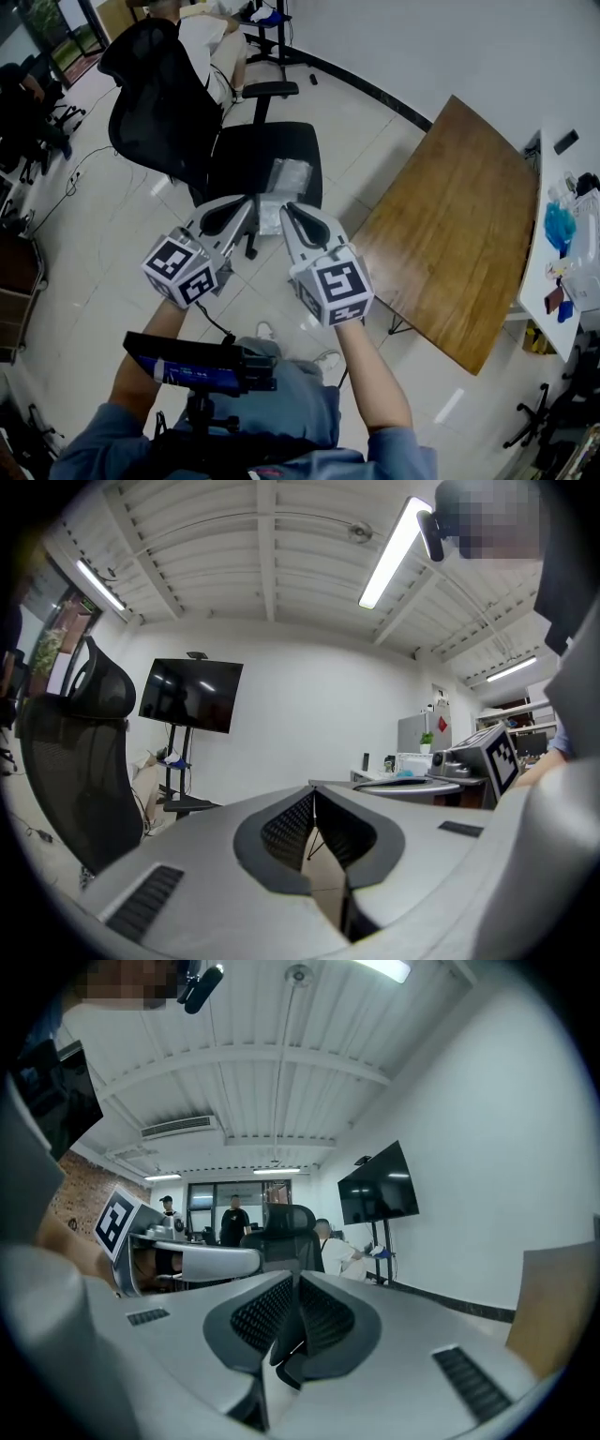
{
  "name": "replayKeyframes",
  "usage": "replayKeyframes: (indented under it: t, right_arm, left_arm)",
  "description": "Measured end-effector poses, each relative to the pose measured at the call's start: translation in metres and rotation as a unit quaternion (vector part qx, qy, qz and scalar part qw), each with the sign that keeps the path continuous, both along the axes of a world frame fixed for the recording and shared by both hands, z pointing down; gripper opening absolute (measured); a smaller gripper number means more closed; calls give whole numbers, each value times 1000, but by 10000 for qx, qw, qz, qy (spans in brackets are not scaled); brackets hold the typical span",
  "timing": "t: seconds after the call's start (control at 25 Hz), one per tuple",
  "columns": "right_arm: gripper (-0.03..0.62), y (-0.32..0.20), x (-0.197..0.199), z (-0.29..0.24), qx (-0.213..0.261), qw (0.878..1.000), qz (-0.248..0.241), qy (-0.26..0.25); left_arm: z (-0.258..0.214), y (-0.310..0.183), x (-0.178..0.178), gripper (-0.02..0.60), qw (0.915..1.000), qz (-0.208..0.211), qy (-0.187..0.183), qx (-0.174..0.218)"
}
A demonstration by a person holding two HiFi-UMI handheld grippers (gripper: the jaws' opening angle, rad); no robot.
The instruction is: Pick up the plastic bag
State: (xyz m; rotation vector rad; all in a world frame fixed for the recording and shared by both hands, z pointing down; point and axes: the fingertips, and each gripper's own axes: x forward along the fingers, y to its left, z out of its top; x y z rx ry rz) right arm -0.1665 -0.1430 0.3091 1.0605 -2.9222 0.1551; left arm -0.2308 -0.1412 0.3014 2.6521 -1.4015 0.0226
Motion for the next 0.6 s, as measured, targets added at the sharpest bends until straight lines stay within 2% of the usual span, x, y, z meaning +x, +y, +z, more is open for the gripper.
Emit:
replayKeyframes:
  t: [0.44,0.52,0.6]
  right_arm:
    - [35,-23,-12,59,-661,9945,664,-461]
    - [87,-29,-11,73,-820,9925,720,-560]
    - [91,-34,-11,90,-952,9902,807,-626]
  left_arm:
    - [53,-27,-3,14,9988,341,62,-345]
    - [65,-35,1,14,9981,406,62,-466]
    - [80,-41,4,14,9972,464,68,-581]
